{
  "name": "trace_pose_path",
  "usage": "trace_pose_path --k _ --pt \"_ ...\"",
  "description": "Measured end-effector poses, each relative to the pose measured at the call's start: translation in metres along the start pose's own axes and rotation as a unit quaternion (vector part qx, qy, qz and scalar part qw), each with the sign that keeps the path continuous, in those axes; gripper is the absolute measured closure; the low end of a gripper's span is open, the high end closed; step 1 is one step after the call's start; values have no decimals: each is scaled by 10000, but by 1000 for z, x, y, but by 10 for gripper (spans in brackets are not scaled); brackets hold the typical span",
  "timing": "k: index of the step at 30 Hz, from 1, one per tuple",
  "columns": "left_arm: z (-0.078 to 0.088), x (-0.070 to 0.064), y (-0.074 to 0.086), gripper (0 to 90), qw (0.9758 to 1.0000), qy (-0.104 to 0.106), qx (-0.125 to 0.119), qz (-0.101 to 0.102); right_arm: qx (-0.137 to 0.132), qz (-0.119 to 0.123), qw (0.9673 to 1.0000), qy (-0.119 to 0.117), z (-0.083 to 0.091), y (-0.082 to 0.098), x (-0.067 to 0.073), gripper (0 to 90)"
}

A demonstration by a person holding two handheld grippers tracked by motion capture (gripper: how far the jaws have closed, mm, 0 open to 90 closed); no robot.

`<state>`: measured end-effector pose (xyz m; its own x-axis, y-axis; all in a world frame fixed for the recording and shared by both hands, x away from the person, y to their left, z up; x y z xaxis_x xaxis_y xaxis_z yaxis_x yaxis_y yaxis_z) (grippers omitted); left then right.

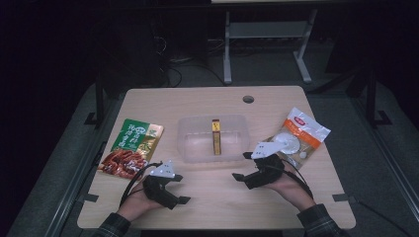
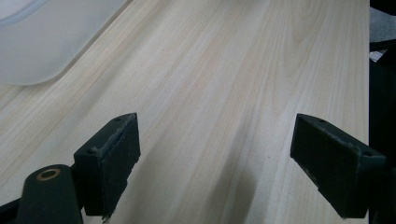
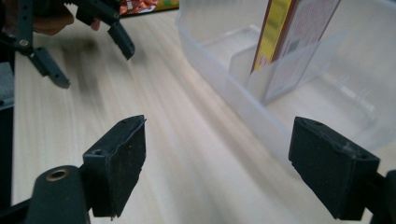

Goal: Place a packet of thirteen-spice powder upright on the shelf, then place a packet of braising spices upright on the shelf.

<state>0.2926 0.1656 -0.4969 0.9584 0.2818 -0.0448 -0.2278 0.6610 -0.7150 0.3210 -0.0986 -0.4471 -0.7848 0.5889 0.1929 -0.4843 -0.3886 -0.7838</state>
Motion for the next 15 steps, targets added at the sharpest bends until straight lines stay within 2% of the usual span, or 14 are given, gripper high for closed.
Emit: trace_pose_path --k 1,2,7,10,11,12,13,14,15 --pt "0 0 0 154 10000 0 0 0 45 -14 10000 -9 1 7 2 183" --pt "0 0 0 154 10000 -21 5 4 45 -14 10000 -9 1 7 2 183" --pt "3 3 2 154 9999 -107 66 12 177 -228 9996 3 3 28 4 168" --pt "8 10 2 165 9994 -329 89 45 186 -411 9990 -22 9 41 5 157" --pt "11 13 2 165 9990 -419 90 148 186 -411 9990 -22 9 41 5 157" --pt "16 18 3 179 9983 -541 140 177 201 -457 9987 -7 11 44 6 156" --pt "19 23 2 190 9973 -673 82 297 194 -461 9987 24 14 46 5 156" --pt "29 35 4 229 9947 -916 110 444 184 -545 9983 52 19 51 6 153" --pt "29 35 4 252 9947 -916 110 444 184 -545 9983 52 19 51 6 153"
Point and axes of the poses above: each handheld gripper's, and its own axes: z roughly backward along the jaws, y roughly out of its underside, x roughly to its left, the point moved 6 cm from there along -z, roughly forward along the jaws, and after that the axes turned 10 degrees about -z, right-handed, at the moved point
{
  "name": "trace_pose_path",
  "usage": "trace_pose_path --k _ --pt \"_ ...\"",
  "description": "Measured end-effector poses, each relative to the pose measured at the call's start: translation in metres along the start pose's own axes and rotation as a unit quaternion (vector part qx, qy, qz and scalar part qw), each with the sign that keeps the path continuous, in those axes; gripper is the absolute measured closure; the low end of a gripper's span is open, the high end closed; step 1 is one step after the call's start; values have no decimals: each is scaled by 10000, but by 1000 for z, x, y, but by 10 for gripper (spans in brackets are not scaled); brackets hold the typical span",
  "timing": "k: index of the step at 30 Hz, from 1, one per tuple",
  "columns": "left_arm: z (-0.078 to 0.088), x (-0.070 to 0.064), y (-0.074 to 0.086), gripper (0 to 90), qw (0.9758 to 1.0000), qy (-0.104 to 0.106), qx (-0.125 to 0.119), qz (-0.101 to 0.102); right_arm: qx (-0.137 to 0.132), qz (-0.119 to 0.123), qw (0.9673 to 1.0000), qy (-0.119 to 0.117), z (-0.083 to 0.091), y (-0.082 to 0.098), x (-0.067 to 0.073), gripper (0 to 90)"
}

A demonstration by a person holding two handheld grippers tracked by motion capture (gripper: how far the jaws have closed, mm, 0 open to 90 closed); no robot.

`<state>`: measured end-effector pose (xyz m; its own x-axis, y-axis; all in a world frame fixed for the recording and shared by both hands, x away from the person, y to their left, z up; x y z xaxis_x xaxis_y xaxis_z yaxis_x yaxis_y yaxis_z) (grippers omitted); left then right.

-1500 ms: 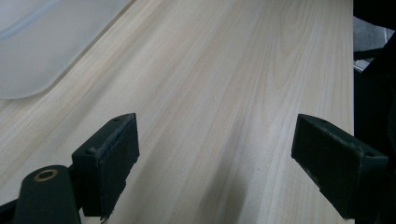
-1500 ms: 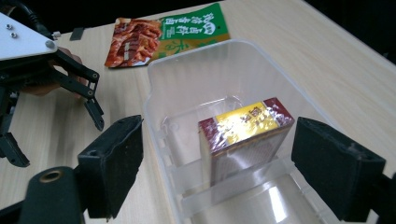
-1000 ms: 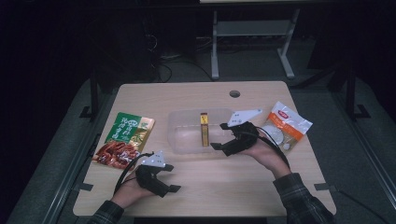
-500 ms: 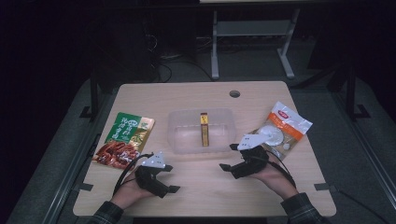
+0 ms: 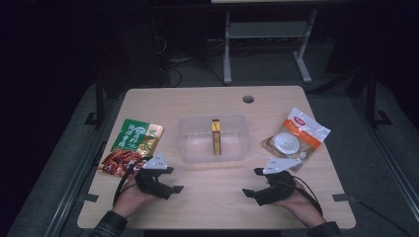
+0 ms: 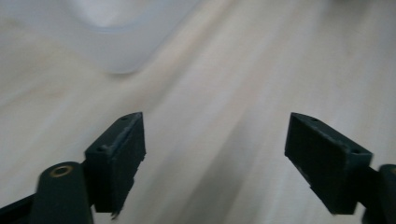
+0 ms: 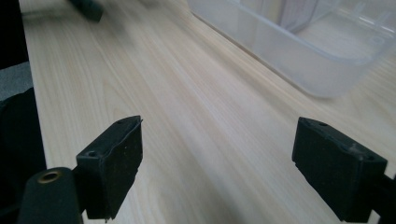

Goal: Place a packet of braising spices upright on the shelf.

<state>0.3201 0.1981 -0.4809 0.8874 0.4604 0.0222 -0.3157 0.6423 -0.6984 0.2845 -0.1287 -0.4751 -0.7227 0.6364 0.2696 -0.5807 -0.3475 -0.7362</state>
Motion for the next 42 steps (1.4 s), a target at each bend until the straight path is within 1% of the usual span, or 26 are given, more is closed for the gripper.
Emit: trace_pose_path --k 4,5,6,7,9,10,11,12,13,14,15,16,19,23,25,26,28,29,30,31,32,35,37,38,39,42 --pt "17 33 2 347 9980 -548 0 318 12 -132 9999 81 7 11 -3 150" --pt "25 50 4 421 9964 -728 -54 434 64 -163 9997 183 10 16 -4 150" --pt "25 50 4 446 9964 -728 -54 434 64 -163 9997 183 10 16 -4 150" --pt "30 68 8 481 9944 -925 11 519 74 -161 9995 250 12 19 -6 151" --pt "31 76 9 555 9936 -959 12 600 80 -181 9994 288 12 21 -6 150" --pt "32 85 11 555 9923 -1044 63 664 80 -181 9994 288 12 21 -6 150" --pt "32 93 12 634 9907 -1142 65 735 131 -155 9993 320 11 22 -7 145" --pt "33 101 14 634 9896 -1227 105 739 131 -155 9993 320 11 22 -7 145" --pt "33 118 17 710 9867 -1409 271 763 171 -196 9992 301 9 22 -6 145" --pt "33 118 17 750 9867 -1409 271 763 171 -196 9992 301 9 22 -6 145" --pt "32 134 19 788 9834 -1574 327 838 188 -113 9993 307 7 23 -5 145" --pt "32 134 19 824 9834 -1574 327 838 188 -113 9993 307 7 23 -5 145" --pt "26 156 21 887 9810 -1651 364 956 213 -104 9993 273 6 23 -3 144" --pt "18 184 25 897 9759 -1854 497 1038 221 -94 9995 201 6 24 1 142" --pt "15 201 26 897 9716 -1969 442 1235 216 -38 9995 215 6 24 0 142" --pt "15 201 26 898 9716 -1969 442 1235 216 -38 9995 215 6 24 0 142" --pt "13 210 26 897 9683 -2119 435 1253 210 -40 9996 208 5 23 0 142" --pt "11 217 27 897 9647 -2243 333 1336 173 -15 9997 176 6 23 1 142" --pt "11 217 27 897 9647 -2243 333 1336 173 -15 9997 176 6 23 1 142" --pt "10 220 29 897 9631 -2271 322 1406 157 -10 9997 163 6 23 2 142" --pt "7 223 31 897 9639 -2179 309 1502 157 -10 9997 163 6 23 2 142" --pt "3 228 29 897 9634 -2190 301 1515 156 -7 9998 128 5 22 4 141" --pt "1 233 28 897 9612 -2305 355 1470 168 -21 9998 135 4 22 4 141" --pt "0 234 29 897 9606 -2288 337 1545 168 -21 9998 135 4 22 4 141" --pt "-4 237 31 897 9604 -2218 416 1632 163 -24 9998 134 4 22 4 142" --pt "-5 239 29 897 9609 -2208 384 1625 166 -16 9998 131 4 22 4 142"
Point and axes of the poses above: each handheld gripper's, and its own axes: z roughly backward along the jaws, y roughly out of its underside, x roughly to its left, the point moved 6 cm from there along -z, roughly forward along the jaws, and after that the axes turned 10 degrees about -z, right-handed, at the moved point
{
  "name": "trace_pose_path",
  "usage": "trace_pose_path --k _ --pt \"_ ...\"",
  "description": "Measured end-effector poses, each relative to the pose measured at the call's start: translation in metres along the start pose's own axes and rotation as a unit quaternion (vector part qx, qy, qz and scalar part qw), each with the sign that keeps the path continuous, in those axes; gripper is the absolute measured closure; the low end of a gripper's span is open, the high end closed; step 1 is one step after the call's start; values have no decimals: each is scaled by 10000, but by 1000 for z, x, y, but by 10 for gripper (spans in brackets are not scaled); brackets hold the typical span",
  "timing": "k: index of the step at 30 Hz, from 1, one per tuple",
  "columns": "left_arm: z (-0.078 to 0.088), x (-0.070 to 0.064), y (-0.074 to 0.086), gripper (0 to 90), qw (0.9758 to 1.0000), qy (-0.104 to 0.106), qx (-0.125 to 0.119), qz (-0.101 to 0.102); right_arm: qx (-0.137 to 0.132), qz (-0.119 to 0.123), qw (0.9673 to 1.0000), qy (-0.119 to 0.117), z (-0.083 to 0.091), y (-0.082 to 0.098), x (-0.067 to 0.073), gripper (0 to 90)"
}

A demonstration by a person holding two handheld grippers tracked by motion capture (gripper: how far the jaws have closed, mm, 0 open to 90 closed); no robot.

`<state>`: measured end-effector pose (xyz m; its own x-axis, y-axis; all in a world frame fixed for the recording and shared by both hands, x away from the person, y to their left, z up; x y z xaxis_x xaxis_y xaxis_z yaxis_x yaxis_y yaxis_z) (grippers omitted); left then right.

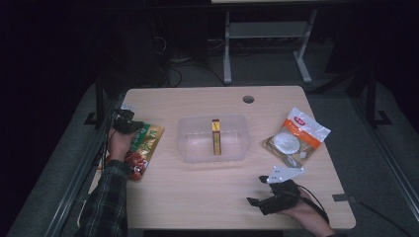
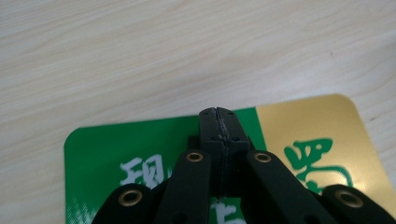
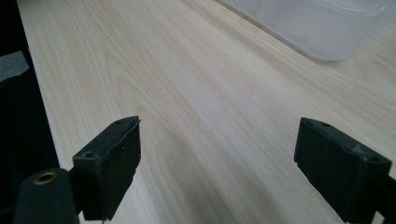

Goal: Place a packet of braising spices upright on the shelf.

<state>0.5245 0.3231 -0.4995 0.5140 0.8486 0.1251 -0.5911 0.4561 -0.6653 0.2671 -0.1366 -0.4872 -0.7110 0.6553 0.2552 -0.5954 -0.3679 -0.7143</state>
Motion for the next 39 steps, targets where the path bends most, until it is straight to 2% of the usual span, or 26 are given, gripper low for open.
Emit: trace_pose_path --k 2,5,7,9,11,14,17,22,23,28,29,31,33,34,39 --pt "-1 0 -3 897 10000 6 9 -12 -6 8 10000 -1 0 0 0 142" --pt "-4 -1 -4 897 10000 27 -12 73 -15 -12 10000 0 0 0 -1 142" --pt "-6 -1 -1 897 9999 0 156 -8 -17 -2 10000 3 0 0 -1 143" --pt "-9 -3 1 898 9998 124 133 83 -34 -2 10000 11 1 0 -1 142" --pt "-9 -3 1 897 9998 139 83 104 -38 -8 10000 15 1 0 -1 143" --pt "-10 -4 0 899 9998 155 86 42 -64 -32 10000 38 1 -1 -2 143" --pt "-8 -9 1 900 9995 311 74 23 -67 -50 9999 72 1 -1 -3 143" --pt "-6 -16 2 900 9992 391 54 -76 -78 -28 9999 97 2 -1 -3 143" --pt "-5 -18 3 900 9990 444 29 -40 -80 -11 9999 98 2 -1 -3 143" --pt "0 -32 5 900 9982 556 74 -220 -68 -12 9999 96 2 -1 -3 143" --pt "2 -39 6 900 9976 650 74 -219 -65 -9 9999 96 2 -1 -3 143" --pt "4 -42 7 900 9972 706 57 -231 -66 12 9999 96 1 -2 -3 143" --pt "9 -52 11 900 9962 799 83 -327 -68 8 9999 91 1 -3 -2 143" --pt "9 -52 11 900 9962 799 83 -327 -76 13 9999 102 1 -3 -2 143" --pt "18 -71 15 900 9942 918 175 -533 -107 38 9999 126 0 -5 -4 144"
Point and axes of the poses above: each handheld gripper's, and its own axes: z roughly backward along the jaws, y roughly out of its underside, x roughly to its left, the point moved 6 cm from there along -z, roughly forward along the jaws, and after that the axes turned 10 degrees about -z, right-handed, at the moved point
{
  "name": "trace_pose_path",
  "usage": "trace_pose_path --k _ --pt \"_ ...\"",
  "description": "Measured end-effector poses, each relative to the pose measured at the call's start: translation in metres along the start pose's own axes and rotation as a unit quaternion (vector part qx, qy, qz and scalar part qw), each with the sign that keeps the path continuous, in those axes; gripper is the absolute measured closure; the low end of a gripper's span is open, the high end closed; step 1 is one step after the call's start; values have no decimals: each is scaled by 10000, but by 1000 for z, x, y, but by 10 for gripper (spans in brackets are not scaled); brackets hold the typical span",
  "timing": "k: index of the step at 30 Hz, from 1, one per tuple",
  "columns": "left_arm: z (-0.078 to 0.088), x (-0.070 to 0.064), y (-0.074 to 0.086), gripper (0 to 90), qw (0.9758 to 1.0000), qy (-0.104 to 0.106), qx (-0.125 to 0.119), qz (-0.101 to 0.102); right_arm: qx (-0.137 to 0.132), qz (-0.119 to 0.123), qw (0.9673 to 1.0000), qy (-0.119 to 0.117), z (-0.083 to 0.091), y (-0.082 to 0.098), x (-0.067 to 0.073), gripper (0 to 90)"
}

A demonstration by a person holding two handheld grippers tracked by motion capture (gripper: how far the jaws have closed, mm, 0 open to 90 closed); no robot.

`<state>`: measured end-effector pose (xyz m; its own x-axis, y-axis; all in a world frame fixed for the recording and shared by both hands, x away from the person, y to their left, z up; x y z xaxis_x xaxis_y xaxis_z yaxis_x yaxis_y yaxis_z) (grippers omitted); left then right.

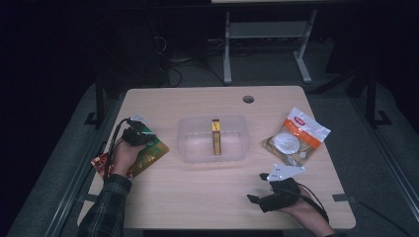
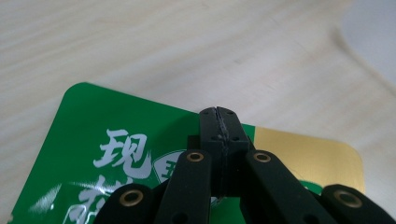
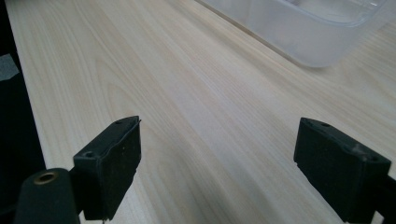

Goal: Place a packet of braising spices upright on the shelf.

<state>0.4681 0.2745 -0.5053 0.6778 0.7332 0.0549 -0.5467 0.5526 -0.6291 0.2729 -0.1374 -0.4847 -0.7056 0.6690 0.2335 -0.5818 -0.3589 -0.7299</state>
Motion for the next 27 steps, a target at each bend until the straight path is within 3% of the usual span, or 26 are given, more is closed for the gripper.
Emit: trace_pose_path --k 6,11,14,21,27 --pt "8 -27 7 900 9996 263 -57 -92 12 -12 10000 51 0 0 -2 144" --pt "13 -40 11 900 9990 400 -37 -184 3 -11 10000 66 0 -1 -2 144" --pt "18 -54 17 900 9977 628 -45 -259 4 22 10000 75 0 -1 -2 145" --pt "27 -75 26 900 9954 824 -6 -497 19 42 10000 87 1 0 -2 145" --pt "36 -95 36 900 9935 981 -65 -570 3 100 9999 101 1 -1 -2 144"
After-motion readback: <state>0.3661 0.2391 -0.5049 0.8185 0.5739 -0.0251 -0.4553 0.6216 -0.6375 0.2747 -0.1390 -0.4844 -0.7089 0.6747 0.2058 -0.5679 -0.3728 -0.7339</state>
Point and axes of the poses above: each handheld gripper's, and its own axes: z roughly backward along the jaws, y roughly out of its underside, x roughly to its left, the point moved 6 cm from there along -z, roughly forward along the jaws, and after that the axes turned 10 degrees about -z, right-handed, at the moved point
